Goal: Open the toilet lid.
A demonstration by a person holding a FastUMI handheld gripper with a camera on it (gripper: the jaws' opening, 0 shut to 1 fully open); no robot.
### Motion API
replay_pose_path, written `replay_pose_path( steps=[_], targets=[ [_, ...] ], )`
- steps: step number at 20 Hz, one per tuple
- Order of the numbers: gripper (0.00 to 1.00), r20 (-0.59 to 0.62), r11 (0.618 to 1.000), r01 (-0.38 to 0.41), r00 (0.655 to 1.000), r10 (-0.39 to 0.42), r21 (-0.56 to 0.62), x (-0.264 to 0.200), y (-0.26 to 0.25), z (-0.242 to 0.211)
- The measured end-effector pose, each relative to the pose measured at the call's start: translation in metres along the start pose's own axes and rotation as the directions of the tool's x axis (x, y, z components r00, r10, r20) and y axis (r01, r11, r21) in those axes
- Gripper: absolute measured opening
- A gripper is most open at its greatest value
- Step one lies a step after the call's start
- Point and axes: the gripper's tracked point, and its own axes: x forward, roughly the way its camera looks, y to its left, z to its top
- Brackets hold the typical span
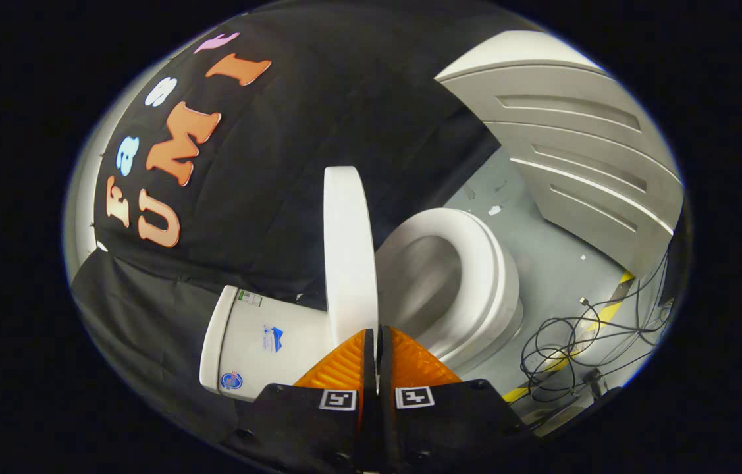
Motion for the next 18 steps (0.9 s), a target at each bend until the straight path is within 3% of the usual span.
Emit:
replay_pose_path(
  steps=[3,18],
  targets=[
    [0.08,0.009,0.997,0.001,1.000,-0.001,-0.080,-0.004,0.030,0.000],
    [0.08,0.064,0.969,-0.002,0.998,0.019,-0.249,-0.013,0.122,-0.022]
  ],
)
